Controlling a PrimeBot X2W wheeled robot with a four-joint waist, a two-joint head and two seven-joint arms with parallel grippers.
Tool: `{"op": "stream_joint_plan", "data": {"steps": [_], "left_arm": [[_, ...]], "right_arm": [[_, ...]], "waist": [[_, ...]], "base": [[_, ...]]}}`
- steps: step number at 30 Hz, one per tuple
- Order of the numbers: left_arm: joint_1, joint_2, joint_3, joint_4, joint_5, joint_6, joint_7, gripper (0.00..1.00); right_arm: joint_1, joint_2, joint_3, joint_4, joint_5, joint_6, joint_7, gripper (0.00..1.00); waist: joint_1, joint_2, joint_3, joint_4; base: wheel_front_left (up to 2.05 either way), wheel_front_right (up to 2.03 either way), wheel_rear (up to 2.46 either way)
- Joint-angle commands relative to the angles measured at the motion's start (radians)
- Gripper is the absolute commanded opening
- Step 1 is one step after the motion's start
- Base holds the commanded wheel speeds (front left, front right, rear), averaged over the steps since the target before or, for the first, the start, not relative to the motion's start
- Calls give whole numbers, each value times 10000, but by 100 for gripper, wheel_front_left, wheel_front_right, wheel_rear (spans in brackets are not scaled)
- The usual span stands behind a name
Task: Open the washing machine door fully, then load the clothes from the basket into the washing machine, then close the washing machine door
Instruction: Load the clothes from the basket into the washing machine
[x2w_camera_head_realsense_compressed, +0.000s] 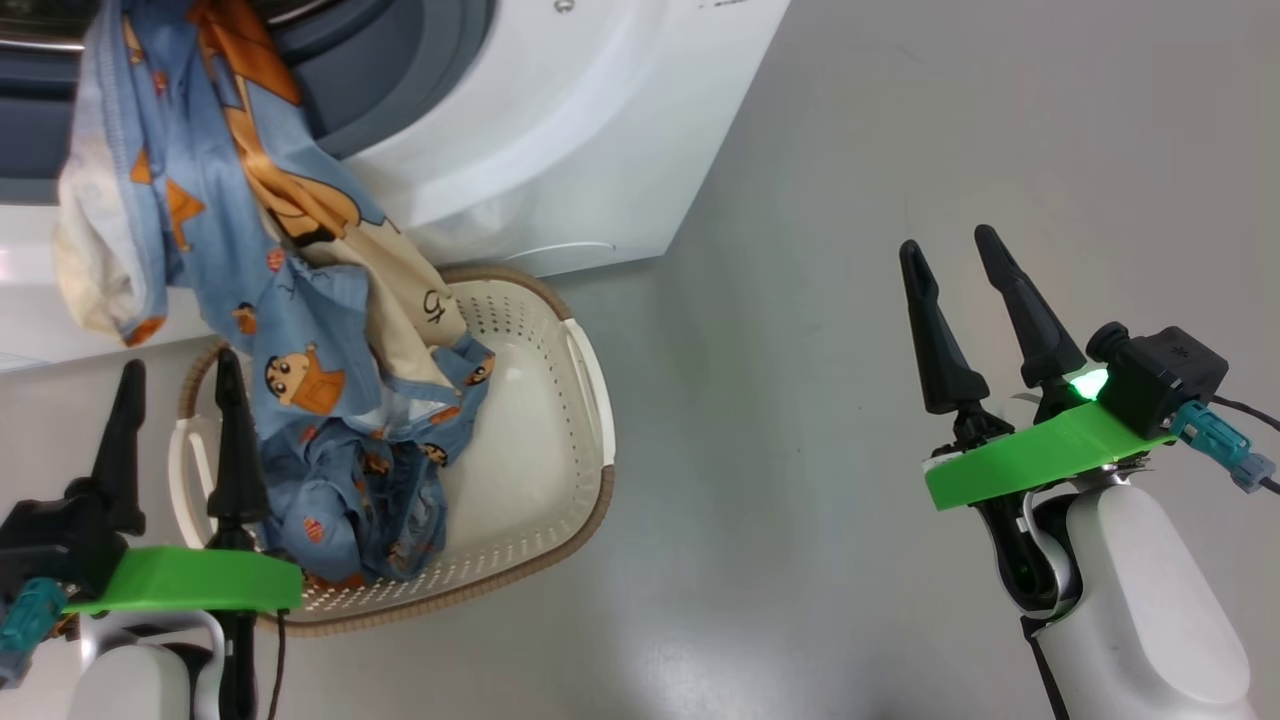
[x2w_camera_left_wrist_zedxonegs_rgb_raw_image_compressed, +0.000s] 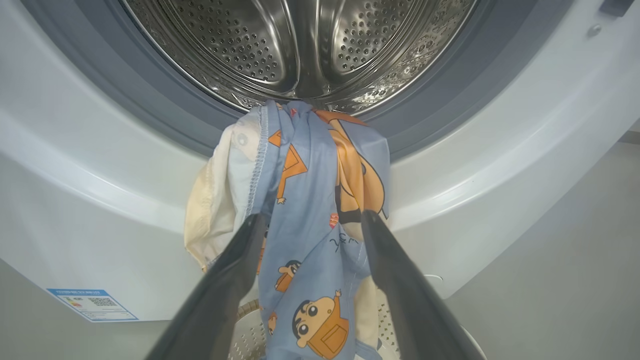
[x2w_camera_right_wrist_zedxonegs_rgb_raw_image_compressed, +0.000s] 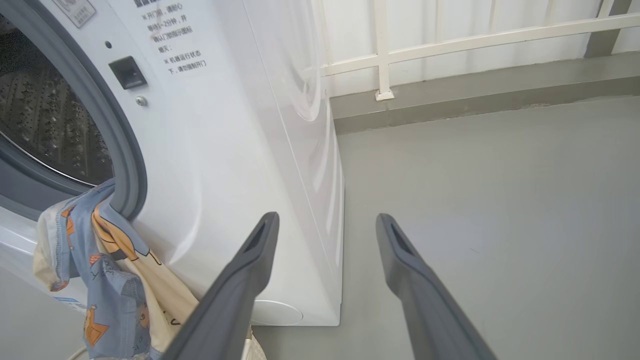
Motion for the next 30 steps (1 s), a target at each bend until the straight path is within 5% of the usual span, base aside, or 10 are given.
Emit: {"op": "stream_joint_plan", "data": {"steps": [1,19,26,30], "left_arm": [[195,79,304,-269,-33,25,-53,100],[40,-227,198,306,-66,-27,-53,100],[-441,-56,-160,1700,-68,-109,158,100],[-1566,149,-673,3600,-360,-230,666,100]], "right_arm": [[299,-22,148,-249,-112,16,-118,100],[317,-84,292,-163,-115,16,-118,100],[298,-105,317,-144,-80,16,-118,100],[242,-103,354,-132,-54,16,-118,100]], "waist": [[0,0,-54,81],[0,0,-194,151],[0,0,-158,124],[0,0,-70,114]], "base": [[0,0,0],[0,0,0],[0,0,0],[0,0,0]]}}
